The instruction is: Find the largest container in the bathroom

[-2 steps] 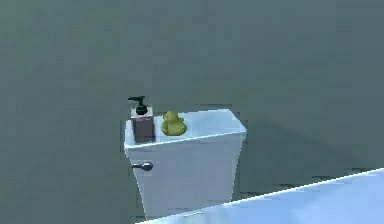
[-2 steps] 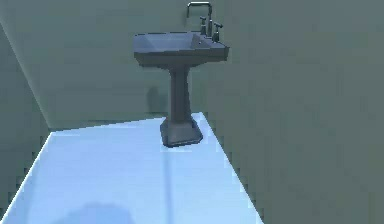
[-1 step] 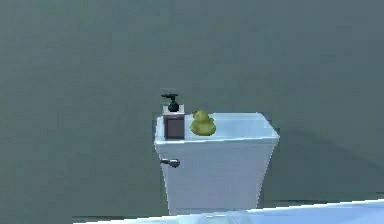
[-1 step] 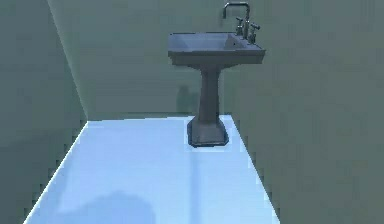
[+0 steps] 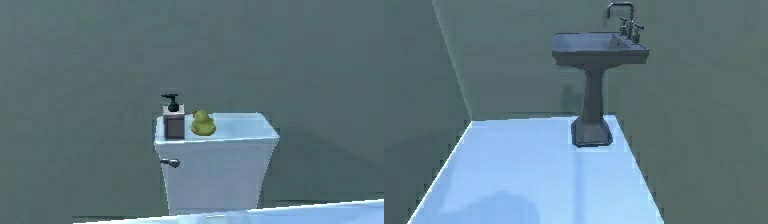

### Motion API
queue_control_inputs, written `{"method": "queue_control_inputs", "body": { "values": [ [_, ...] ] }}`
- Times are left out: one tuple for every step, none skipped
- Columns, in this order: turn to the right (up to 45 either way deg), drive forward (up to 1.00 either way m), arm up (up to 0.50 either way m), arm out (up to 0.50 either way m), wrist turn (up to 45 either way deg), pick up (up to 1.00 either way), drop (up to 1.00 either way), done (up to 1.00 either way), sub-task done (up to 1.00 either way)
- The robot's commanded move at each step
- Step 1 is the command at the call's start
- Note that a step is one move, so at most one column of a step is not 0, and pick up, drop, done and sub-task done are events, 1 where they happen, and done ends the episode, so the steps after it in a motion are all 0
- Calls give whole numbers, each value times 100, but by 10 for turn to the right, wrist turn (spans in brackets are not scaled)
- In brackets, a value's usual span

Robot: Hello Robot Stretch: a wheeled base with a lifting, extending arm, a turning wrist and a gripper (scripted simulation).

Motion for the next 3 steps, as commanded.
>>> {"method": "queue_control_inputs", "body": {
  "values": [
    [-450,0,0,0,0,0,0,0,0],
    [450,0,0,0,0,0,0,0,0],
    [-450,0,0,0,0,0,0,0,0]
  ]
}}
